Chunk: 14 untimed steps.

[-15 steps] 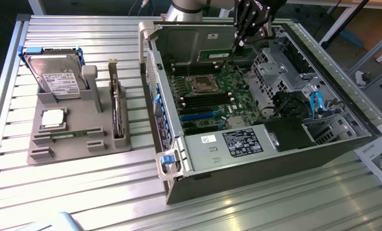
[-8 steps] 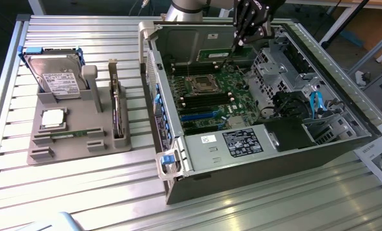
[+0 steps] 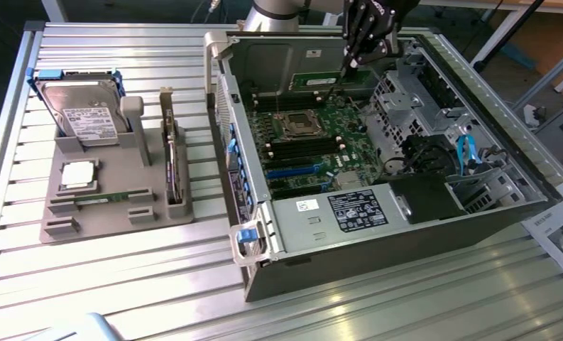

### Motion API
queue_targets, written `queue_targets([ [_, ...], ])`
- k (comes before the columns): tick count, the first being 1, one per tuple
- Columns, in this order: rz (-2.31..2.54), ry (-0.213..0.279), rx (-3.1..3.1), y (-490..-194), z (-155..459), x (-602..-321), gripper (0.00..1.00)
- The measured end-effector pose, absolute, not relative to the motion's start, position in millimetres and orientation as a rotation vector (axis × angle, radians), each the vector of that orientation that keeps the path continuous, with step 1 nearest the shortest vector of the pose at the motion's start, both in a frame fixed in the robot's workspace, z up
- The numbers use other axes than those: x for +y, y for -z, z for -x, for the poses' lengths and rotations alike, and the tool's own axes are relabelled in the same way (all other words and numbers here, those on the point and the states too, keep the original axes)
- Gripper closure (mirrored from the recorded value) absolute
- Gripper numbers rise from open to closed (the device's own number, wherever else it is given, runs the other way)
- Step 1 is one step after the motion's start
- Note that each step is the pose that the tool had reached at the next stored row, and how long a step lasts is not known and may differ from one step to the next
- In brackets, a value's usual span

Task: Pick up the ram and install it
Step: 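Insert the ram into the slot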

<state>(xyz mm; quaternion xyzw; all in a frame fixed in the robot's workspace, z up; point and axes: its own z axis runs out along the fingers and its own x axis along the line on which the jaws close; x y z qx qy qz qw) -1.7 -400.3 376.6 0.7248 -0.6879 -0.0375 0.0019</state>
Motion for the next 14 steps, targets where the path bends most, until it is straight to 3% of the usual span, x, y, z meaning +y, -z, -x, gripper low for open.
queue_targets([
  [14,-2.274,0.118,-2.158,-352.1,1.7,-400.3,0.88],
])
